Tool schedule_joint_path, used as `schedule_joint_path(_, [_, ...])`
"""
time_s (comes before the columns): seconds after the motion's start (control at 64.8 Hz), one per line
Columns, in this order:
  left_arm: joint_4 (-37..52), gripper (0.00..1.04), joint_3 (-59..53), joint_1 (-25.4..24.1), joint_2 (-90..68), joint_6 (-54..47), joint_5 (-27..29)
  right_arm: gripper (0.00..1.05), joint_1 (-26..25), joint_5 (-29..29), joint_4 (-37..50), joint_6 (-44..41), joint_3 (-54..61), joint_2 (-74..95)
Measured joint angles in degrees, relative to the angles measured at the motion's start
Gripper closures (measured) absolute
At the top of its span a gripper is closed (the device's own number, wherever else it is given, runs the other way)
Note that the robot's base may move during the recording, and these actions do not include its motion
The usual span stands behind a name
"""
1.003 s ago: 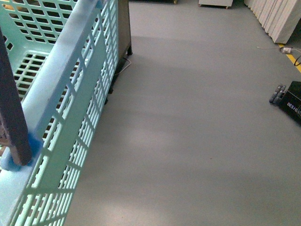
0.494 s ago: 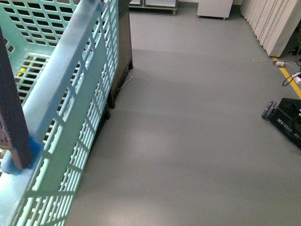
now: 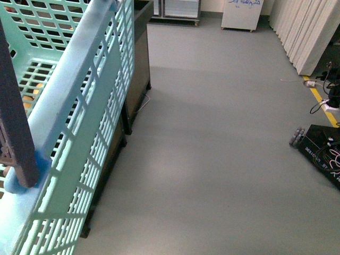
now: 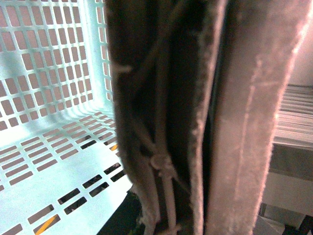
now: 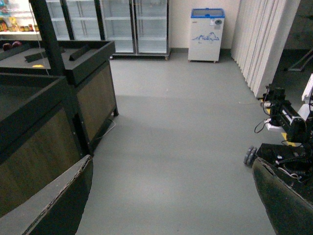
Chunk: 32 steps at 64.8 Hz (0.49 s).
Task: Pick mango and avocado into basket
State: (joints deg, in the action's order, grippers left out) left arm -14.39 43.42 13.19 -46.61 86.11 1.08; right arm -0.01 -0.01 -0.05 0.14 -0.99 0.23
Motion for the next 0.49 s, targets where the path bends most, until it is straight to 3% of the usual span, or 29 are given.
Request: schedule_joint_path(0.494, [0.0, 0.89, 0.0, 0.1, 0.1, 0.2, 0.1, 0.09, 0.0, 0.2, 0.0, 0.0, 0.0, 0.0])
